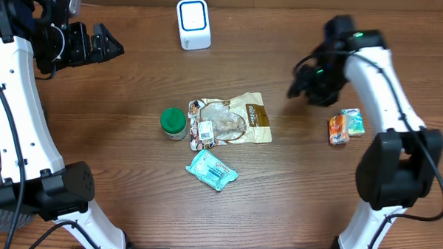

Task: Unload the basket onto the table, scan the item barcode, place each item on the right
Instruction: 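Release the orange pack and move the right gripper to the teal wipes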

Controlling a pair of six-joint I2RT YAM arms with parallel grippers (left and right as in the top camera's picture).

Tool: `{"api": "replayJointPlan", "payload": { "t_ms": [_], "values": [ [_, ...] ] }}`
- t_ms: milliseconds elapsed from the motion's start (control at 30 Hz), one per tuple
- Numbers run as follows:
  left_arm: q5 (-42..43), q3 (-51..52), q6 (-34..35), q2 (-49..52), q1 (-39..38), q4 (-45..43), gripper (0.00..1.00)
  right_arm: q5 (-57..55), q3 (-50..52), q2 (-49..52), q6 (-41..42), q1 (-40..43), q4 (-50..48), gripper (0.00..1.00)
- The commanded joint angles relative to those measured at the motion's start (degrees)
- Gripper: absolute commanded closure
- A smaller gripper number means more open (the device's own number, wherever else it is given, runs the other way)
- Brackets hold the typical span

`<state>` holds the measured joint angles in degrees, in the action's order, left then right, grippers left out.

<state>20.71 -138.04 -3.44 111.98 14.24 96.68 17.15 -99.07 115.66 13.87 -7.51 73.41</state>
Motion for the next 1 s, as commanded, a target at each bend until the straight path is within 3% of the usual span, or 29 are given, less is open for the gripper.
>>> {"api": "replayJointPlan", "payload": {
  "t_ms": [0, 200, 333, 433, 733, 967],
  "values": [
    [-0.37, -0.55, -1.07, -0.50, -0.42, 0.11, 0.00, 7.50, 4.68, -0.44, -0.83, -5.09, -1.92, 0.47],
    [-0.35, -0.55, -1.07, -0.50, -0.42, 0.11, 0.00, 8.04, 9.18, -0.44, -0.85, -13.97, -3.08, 0.47],
    [-0.35, -0.55, -1.07, -0.50, -0.44, 0.11, 0.00, 8.04, 9.66, -0.44, -0.83, -19.65, -3.34, 0.57],
    [-0.35, -0.55, -1.07, -0.50, -0.42, 0.11, 0.00, 7.91, 9.79, -0.44, -0.33, -24.15, -4.79, 0.58],
    [-0.37, -0.55, -1.07, -0.50, -0.42, 0.11, 0.01, 7.17, 13.84, -0.37, 10.47, -35.74, -15.39, 0.58],
    [-0.35, -0.55, -1.07, -0.50, -0.44, 0.11, 0.01, 6.91, 16.31, -0.37, 13.42, -41.03, -15.96, 0.58]
  ]
}}
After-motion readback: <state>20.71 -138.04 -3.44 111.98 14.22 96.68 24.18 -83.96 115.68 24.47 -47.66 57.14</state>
